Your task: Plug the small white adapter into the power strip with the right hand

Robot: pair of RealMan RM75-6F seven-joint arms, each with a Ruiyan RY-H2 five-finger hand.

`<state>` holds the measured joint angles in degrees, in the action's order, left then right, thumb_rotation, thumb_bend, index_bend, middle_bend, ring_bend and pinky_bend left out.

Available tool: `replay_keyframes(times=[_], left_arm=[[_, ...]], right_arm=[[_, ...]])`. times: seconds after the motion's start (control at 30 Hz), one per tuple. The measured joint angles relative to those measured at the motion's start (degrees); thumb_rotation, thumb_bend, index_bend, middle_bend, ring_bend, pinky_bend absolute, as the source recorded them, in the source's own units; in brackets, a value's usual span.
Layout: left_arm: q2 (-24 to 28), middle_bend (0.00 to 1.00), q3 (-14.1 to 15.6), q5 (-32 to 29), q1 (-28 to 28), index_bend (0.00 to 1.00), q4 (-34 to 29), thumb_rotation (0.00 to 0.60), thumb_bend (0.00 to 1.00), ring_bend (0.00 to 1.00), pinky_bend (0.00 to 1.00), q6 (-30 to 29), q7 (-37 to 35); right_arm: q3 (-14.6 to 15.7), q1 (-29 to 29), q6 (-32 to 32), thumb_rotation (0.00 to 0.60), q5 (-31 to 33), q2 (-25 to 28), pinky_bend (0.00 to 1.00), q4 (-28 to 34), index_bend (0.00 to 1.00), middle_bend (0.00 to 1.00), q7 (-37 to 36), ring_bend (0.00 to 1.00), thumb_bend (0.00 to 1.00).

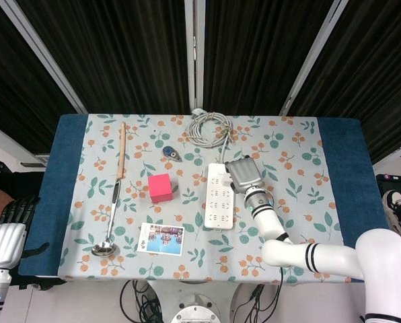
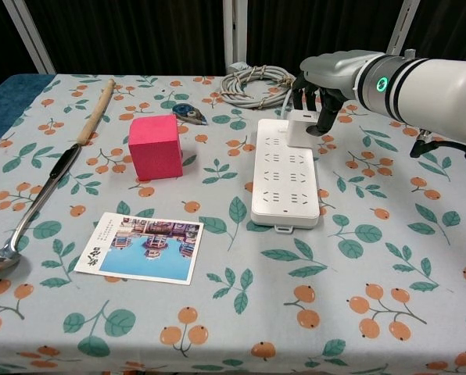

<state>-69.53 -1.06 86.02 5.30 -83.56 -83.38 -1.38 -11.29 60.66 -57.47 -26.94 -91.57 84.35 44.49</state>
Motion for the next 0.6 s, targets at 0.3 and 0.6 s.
replay_keyframes(times=[0.3,0.6], left_arm=[[0.2,0.00,-0.1,0.3,0.0,0.02,-0.2,0.600,0.00,0.00,0.00,-0.4,0.2],[0.5,0.00,-0.2,0.5,0.1,0.02,-0.9,0.600,0.00,0.00,0.00,-0.6,0.9]], right_arm=[[0.0,-0.7,-0.2,0.600,-0.1,1.0,0.19,1.5,0.24,0.34,-0.4,0.21,0.37],[0.1,-1.8,-0.9,0.600,-1.1,4.0,0.17,5.5,0.16,0.31,-1.5,0.18,0.39]])
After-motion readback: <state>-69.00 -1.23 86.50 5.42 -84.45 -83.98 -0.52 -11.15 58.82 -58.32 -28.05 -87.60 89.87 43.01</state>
